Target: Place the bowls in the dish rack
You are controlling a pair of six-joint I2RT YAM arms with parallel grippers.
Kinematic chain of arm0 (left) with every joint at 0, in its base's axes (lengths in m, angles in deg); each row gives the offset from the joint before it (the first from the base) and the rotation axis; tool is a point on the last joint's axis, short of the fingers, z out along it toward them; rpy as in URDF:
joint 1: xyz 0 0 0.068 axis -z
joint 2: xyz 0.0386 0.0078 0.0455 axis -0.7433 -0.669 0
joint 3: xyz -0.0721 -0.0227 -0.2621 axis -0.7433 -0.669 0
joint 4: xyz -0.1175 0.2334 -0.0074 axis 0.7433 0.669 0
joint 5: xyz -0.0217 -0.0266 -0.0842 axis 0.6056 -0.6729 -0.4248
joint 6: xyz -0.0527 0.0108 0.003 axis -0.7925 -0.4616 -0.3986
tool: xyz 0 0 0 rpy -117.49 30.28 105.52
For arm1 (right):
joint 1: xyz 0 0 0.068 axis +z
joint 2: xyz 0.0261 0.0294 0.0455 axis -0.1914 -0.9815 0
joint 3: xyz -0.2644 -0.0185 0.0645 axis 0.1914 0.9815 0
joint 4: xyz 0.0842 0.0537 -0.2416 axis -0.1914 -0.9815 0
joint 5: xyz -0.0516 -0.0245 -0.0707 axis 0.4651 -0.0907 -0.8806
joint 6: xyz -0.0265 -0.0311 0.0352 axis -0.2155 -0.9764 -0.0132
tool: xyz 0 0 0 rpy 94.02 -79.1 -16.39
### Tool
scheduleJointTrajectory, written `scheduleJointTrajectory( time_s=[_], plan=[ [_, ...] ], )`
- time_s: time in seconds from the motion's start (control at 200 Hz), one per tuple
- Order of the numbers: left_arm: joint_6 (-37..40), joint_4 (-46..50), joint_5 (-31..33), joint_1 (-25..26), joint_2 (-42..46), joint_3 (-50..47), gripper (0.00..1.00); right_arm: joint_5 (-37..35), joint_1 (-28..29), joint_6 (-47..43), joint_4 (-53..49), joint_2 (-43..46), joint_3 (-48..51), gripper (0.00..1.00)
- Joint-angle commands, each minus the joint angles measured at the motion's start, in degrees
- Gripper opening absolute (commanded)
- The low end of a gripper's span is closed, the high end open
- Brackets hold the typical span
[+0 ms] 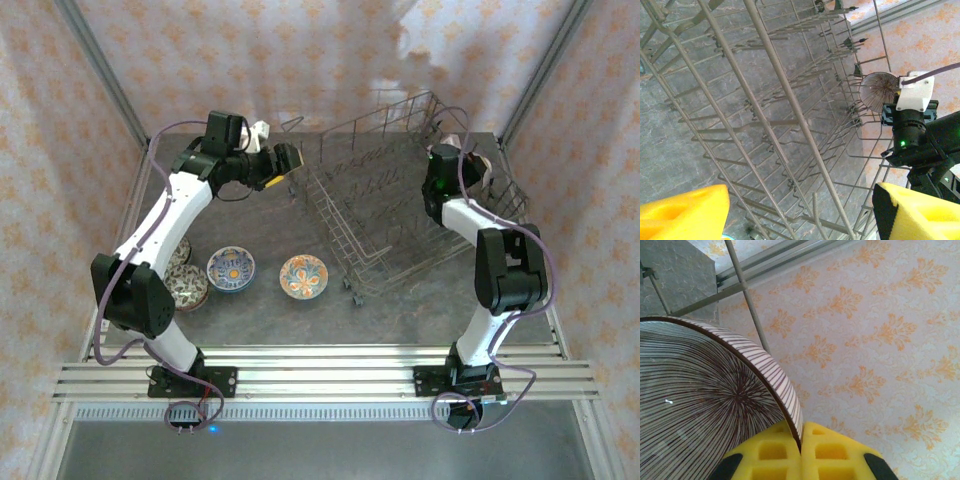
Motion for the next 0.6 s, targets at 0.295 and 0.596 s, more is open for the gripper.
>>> scheduleJointTrajectory(
  time_s=[0.295, 0.596],
  plan=[
    [0.6, -0.6, 0.3, -0.7, 3.5, -2.3, 0.77, -4.1, 1.1, 6.8, -7.4, 3.0, -0.2, 0.24],
    [0.5, -0.5, 1.4, -0.7, 4.5, -3.8, 0.77, -4.2, 1.2, 10.9, -11.4, -1.0, -3.5, 0.36]
  ],
)
